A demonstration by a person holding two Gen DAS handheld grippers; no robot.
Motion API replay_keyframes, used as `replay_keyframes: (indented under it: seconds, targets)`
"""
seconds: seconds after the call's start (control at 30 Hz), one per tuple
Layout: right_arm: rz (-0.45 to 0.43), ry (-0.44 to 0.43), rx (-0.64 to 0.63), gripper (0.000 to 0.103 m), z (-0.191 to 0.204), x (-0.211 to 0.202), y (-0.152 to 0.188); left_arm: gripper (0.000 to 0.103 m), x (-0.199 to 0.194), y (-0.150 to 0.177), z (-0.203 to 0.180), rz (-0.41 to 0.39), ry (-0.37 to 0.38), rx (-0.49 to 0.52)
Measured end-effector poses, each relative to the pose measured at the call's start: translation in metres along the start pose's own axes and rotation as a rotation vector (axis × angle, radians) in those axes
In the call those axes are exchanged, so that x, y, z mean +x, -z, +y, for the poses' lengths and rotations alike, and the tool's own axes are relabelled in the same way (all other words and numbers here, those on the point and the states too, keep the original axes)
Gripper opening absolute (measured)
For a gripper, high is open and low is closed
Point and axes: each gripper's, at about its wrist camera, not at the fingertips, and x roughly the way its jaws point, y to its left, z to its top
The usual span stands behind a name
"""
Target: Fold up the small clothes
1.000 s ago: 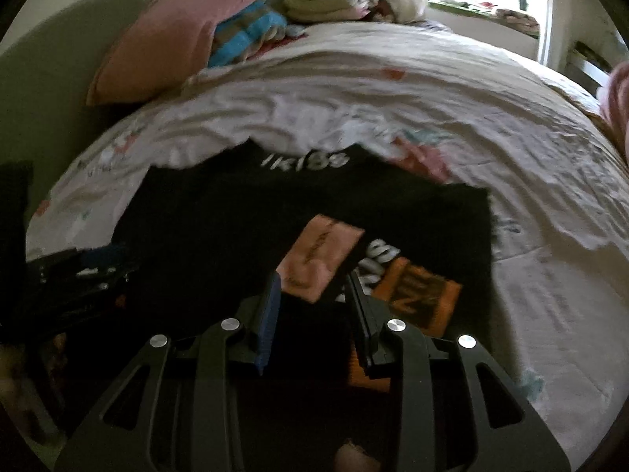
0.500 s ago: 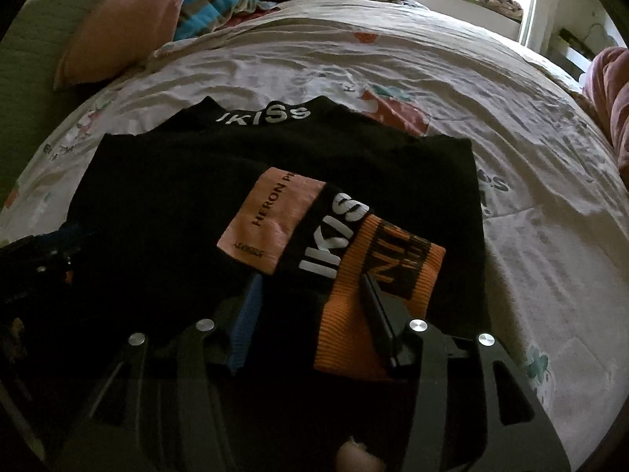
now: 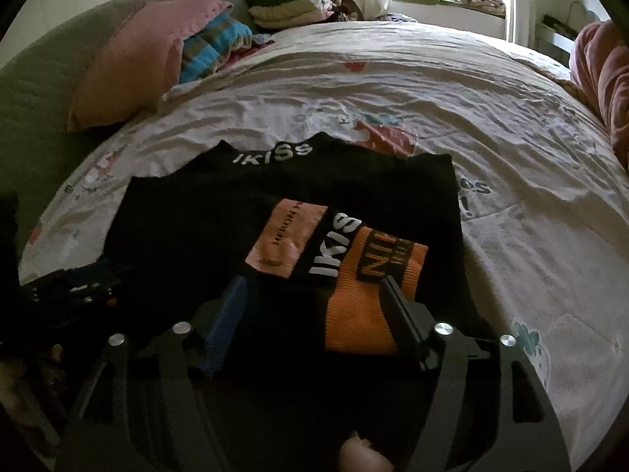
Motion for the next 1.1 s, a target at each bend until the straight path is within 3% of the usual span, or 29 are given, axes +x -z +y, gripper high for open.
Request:
replay_keyframes:
  seconds: [0.27, 0.6, 0.67, 0.83, 1.1]
  targets:
    - [-0.038, -0.017, 0.006, 0.077, 0.002, -0.016, -0.002, 0.065, -0.014, 0.001, -0.002, -0.031, 0.005, -0.007]
    - [-0.07, -0.006, 0.002, 0.077, 0.004, -0.033, 0.0, 0.082, -0.037, 0.004, 0.002, -0.081, -0.002, -0.032]
    - [-0.085, -0.001, -0.007, 0.089, 0.006, -0.039, 0.0, 0.085, -0.041, 0.005, 0.003, -0.092, 0.002, -0.047]
    - [-0.113, -0.001, -0.002, 0.091, 0.005, -0.053, -0.003, 0.093, -0.05, 0.008, 0.001, -0.111, 0.003, -0.052]
    - [-0.145, 0.003, -0.01, 0.096, 0.009, -0.071, -0.005, 0.093, -0.063, 0.01, 0.0, -0.129, -0.012, -0.043]
